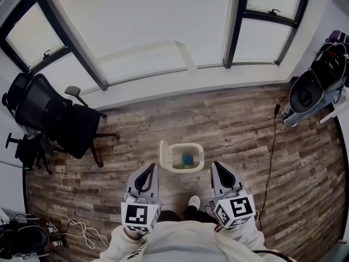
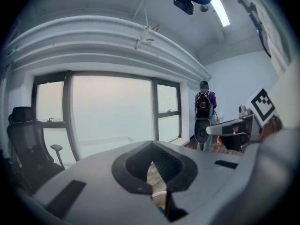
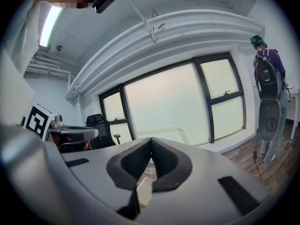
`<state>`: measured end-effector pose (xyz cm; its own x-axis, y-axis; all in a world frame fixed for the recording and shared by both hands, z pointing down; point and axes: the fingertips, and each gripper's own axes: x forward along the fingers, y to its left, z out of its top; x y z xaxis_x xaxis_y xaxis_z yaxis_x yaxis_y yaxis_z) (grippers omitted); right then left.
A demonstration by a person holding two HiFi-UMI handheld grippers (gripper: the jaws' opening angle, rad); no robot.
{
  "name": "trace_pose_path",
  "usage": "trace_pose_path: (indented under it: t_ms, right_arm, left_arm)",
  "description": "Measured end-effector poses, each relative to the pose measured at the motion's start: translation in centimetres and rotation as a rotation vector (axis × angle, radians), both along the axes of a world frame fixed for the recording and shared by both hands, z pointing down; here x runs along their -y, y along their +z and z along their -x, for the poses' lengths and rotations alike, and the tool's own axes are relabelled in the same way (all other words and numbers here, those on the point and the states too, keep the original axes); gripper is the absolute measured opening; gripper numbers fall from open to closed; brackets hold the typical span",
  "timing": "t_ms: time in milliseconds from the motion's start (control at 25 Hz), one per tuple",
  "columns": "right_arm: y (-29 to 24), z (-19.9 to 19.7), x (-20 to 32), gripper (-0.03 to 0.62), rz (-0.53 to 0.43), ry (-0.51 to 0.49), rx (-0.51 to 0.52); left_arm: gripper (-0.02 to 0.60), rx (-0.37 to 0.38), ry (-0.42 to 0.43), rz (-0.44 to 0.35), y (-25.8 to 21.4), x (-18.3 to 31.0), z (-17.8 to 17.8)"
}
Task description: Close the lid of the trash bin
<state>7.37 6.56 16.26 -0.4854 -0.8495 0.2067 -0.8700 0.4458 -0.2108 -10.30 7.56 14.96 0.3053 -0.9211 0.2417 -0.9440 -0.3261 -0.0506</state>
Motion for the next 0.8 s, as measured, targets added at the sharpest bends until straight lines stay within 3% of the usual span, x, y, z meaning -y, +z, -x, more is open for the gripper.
trace_pose_path:
  t_ms: [320,800]
  right_arm:
    - [1.2,0.5,2.9,0.023,0.028,0.008,0.004]
    - [5.7,3.3,3.7,0.023,0.088,0.047,-0.034]
  left_arm:
    - [0.008,0.011,-0.011,0.044,1.8,1.8,1.4]
    - [0.006,0.011,0.039,0.095,7.6,5.5,3.8]
